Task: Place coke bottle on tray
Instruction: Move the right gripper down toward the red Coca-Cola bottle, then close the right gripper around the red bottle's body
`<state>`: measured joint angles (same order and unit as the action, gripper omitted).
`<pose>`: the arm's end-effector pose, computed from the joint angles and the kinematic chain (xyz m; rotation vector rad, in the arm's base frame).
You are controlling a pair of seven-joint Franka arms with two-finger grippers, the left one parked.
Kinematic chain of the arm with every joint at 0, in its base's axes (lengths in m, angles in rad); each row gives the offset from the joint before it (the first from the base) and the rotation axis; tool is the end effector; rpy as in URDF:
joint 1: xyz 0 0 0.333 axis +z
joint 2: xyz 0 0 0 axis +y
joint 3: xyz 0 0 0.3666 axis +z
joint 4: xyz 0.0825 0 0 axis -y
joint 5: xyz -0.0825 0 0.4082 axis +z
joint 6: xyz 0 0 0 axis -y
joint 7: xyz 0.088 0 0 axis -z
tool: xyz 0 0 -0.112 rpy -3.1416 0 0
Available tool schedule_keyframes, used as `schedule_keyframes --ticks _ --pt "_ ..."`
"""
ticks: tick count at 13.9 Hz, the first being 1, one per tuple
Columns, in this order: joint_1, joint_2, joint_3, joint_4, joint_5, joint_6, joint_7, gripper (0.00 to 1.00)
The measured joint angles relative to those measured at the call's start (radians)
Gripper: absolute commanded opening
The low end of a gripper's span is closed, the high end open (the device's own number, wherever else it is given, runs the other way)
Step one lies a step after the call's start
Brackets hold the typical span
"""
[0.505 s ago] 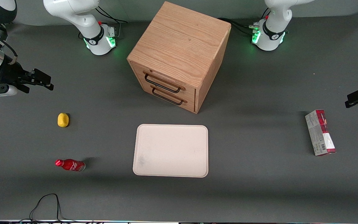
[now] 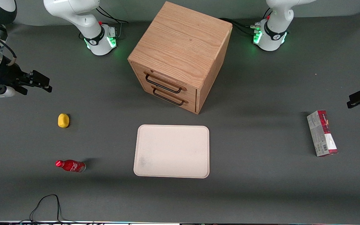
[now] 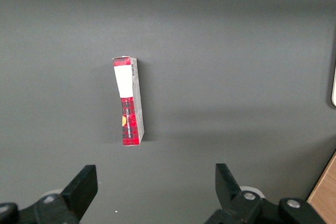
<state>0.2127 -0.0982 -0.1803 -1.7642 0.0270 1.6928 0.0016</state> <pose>0.5516 0.0157 0.6388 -3.0962 -0.0441 -0.0378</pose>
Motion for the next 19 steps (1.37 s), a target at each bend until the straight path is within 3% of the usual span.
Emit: schedule_keyframes --ticks 4,5,9,13,19 --pt "-0.045 0.11 -0.002 0.11 -0.002 0.034 -0.017 0.99" --pt "-0.08 0.284 -0.001 0.288 -0.001 0.039 -0.04 0.99" --pt "-0.118 0.536 0.027 0.454 0.019 0.145 -0.089 0.99" --pt "-0.144 0.716 0.031 0.496 0.068 0.279 -0.148 0.99" --pt "-0.148 0.81 0.053 0.496 0.073 0.359 -0.165 0.99"
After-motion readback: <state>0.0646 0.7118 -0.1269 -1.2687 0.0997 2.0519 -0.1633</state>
